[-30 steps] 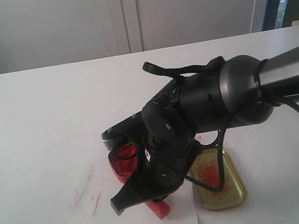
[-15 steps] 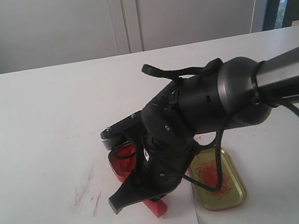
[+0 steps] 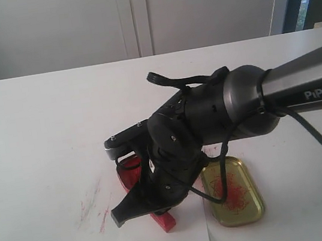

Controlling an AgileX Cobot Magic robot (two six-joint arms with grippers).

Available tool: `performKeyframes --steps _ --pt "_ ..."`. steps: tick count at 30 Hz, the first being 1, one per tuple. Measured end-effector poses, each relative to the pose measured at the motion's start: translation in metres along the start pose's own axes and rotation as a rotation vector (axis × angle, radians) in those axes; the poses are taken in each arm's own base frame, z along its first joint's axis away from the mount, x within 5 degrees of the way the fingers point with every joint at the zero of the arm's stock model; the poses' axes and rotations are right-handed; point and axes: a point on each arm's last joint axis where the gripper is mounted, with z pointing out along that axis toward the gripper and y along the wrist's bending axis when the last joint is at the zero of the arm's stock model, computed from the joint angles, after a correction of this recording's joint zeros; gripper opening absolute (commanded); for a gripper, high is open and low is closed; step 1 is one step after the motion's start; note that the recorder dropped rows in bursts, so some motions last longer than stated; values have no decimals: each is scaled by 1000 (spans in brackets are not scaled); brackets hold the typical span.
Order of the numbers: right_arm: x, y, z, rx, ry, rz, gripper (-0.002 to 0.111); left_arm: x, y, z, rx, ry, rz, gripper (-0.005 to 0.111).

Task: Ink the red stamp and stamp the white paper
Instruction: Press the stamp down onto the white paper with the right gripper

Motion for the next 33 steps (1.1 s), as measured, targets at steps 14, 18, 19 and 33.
performKeyframes --steps 14,18,19,33 --pt "-2 0 6 3 12 0 0 0 0 0 0 0 0 0" --pt "-2 0 6 5 18 0 0 0 0 0 0 0 0 0" --pt "-2 0 7 6 23 0 0 0 0 0 0 0 0 0" --pt "-2 1 12 10 48 4 0 0 0 0 0 0 0 0"
